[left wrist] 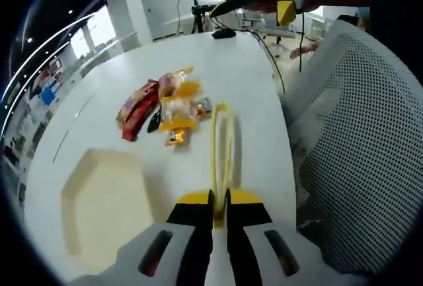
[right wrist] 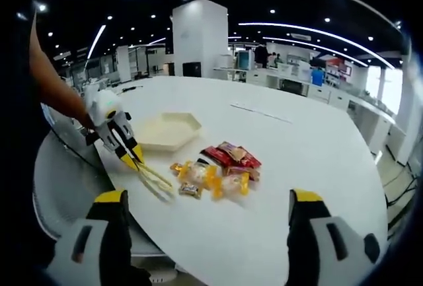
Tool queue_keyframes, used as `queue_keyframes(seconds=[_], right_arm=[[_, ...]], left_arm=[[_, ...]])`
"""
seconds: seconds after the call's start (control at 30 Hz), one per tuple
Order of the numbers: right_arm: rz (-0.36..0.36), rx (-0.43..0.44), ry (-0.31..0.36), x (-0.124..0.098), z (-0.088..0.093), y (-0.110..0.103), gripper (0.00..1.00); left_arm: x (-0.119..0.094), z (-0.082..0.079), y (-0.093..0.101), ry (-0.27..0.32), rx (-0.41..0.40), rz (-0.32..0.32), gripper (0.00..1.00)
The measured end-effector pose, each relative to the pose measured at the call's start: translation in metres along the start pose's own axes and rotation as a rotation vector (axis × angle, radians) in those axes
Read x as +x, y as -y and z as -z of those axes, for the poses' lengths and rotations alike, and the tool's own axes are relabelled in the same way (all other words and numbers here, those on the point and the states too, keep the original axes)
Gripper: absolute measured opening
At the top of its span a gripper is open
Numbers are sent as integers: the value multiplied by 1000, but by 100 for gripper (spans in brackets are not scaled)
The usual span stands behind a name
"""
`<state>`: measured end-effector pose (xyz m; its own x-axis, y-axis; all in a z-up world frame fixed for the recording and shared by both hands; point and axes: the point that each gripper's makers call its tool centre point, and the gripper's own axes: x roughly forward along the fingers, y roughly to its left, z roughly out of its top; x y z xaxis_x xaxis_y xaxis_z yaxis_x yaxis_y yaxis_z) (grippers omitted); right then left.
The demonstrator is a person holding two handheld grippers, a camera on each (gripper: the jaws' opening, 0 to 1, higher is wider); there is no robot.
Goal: Place the target food into the container with the food tongs after gripping and lifting it, then release it inside without dropping or visibly crushing the food.
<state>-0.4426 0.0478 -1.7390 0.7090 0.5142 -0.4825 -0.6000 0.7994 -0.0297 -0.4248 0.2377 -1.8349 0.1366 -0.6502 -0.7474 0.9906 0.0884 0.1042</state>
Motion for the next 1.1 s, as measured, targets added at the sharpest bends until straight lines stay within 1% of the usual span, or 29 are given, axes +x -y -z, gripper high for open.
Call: queue_keyframes(seconds=[0.1, 0.23, 0.4, 0.5, 0.63, 0.73, 0.8, 0.87, 1.03, 1.1], right_arm=[[-5, -8, -14, 0, 1, 0, 100], [-6, -4, -6, -1, -2, 2, 100], [-8, -8, 3, -2, -9, 3, 100], [-15, -11, 11, -2, -13, 3, 100], [-28, -12, 20, -1, -24, 3, 100], [-60, -15, 52, 0, -41, -2, 99], [-83, -32, 62, 2, -51, -7, 99], [-98, -51, 70, 3, -58, -10, 99], [-146, -77, 106, 6, -86, -21, 99], [-178, -90, 123, 5, -98, -27, 95]], left_arm=[[-6, -7, -2, 25, -35, 11, 1], [-14, -13, -5, 35, -45, 32, 1], [-31, -22, -12, 73, -89, 51, 1], [-42, -27, -16, 84, -97, 57, 1], [-59, -35, -21, 101, -85, 72, 1], [-76, -46, -25, 112, -59, 83, 1], [-86, -54, -28, 126, -57, 85, 1], [-93, -59, -31, 130, -52, 83, 1], [-115, -75, -39, 154, -43, 84, 1], [-123, -81, -40, 160, -41, 84, 1]])
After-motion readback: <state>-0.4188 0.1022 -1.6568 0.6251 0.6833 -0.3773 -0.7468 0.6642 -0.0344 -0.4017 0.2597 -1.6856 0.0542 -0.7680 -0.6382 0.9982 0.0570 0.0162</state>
